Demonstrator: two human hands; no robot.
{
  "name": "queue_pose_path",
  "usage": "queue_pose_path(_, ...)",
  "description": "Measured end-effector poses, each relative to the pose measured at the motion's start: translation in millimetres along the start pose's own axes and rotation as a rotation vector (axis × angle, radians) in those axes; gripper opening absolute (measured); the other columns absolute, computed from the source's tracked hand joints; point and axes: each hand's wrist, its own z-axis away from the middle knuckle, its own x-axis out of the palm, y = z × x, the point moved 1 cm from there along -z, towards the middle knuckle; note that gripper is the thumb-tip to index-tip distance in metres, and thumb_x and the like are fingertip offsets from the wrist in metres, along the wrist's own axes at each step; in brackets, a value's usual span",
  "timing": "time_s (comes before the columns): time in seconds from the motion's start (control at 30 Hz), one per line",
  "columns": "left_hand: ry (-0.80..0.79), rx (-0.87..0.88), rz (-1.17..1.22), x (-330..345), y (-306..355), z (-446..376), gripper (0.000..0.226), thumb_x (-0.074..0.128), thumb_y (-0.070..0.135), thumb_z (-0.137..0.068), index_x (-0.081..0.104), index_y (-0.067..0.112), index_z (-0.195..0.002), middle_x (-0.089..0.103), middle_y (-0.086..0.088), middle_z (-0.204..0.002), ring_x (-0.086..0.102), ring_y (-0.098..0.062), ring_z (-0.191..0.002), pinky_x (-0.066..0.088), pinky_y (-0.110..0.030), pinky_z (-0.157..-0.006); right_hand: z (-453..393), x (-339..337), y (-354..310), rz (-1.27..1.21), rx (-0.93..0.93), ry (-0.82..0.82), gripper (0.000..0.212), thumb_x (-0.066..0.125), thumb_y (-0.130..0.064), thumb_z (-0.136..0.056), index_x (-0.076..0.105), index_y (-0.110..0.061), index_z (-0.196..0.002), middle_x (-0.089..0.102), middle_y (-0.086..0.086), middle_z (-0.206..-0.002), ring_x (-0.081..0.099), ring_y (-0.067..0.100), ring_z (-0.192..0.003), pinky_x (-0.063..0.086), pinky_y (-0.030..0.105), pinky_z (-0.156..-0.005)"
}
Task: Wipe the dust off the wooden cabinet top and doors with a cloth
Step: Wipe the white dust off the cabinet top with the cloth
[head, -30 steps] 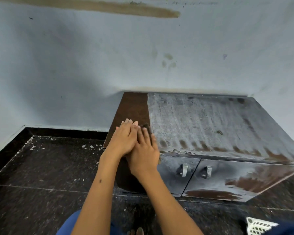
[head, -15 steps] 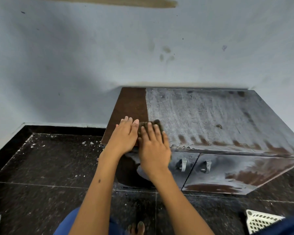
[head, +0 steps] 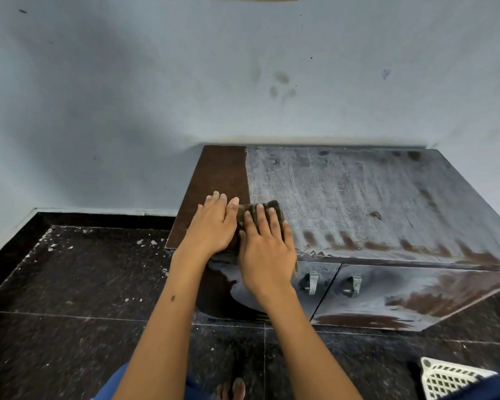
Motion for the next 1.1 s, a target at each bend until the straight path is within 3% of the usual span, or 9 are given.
queue_pose_path(0.13, -0.011, 0.014, -0.059, 3.7, 3.1, -7.9, 0.056, 0.019, 0.037, -0.101, 0.021, 0.004, -0.147, 0.013, -0.014, -0.156, 0.005, -0.023, -0.146, 0.002, -0.037, -0.117, -57.1, 3.3, -5.6, 0.085, -0.002, -0.139, 0.058, 0.030, -0.033, -0.101, 0.004, -0.021, -0.151, -0.008, 0.002, -0.159, -0.013, 0.021, -0.145, -0.004, 0.042, -0.118)
queue_pose_path(0.23, -0.003, 0.020, -0.158, 4.4, 3.7, -13.2, 0.056, 0.019, 0.036, -0.102, 0.020, 0.003, -0.147, 0.013, -0.016, -0.156, 0.007, -0.025, -0.145, 0.003, -0.039, -0.117, -87.7, -1.0, -4.3, 0.091, -0.030, -0.205, 0.054, 0.025, -0.032, -0.103, 0.004, -0.021, -0.151, -0.008, 0.002, -0.159, -0.013, 0.021, -0.145, -0.004, 0.042, -0.119)
queue_pose_path(0.47, 0.020, 0.018, -0.453, 5.4, -9.1, -22.2, 0.054, 0.025, 0.029, -0.101, 0.015, 0.003, -0.148, 0.009, -0.016, -0.157, 0.005, -0.026, -0.146, 0.004, -0.039, -0.117, -17.8, 4.6, 0.5, 0.013, 0.039, -0.003, 0.051, 0.016, -0.036, -0.101, 0.018, -0.021, -0.150, 0.006, 0.003, -0.159, -0.003, 0.020, -0.146, -0.002, 0.041, -0.117)
queue_pose_path(0.77, 0.025, 0.027, -0.502, 6.3, -13.1, -22.0, 0.053, 0.024, 0.027, -0.101, 0.013, 0.006, -0.148, 0.011, -0.014, -0.157, 0.008, -0.024, -0.145, 0.003, -0.039, -0.118, -102.5, 2.1, -9.3, 0.030, 0.028, -0.163, 0.051, 0.016, -0.036, -0.103, 0.013, -0.019, -0.151, -0.001, 0.003, -0.160, -0.008, 0.021, -0.146, -0.003, 0.044, -0.118)
queue_pose_path(1.1, 0.062, 0.052, -0.503, 6.9, -9.1, -28.9, 0.051, 0.025, 0.025, -0.101, 0.017, 0.005, -0.148, 0.014, -0.015, -0.156, 0.010, -0.025, -0.145, 0.002, -0.040, -0.117, -62.1, 13.3, -4.6, 0.023, 0.087, -0.072, 0.052, 0.017, -0.038, -0.101, 0.015, -0.022, -0.150, 0.000, 0.003, -0.159, -0.008, 0.021, -0.146, -0.006, 0.044, -0.116)
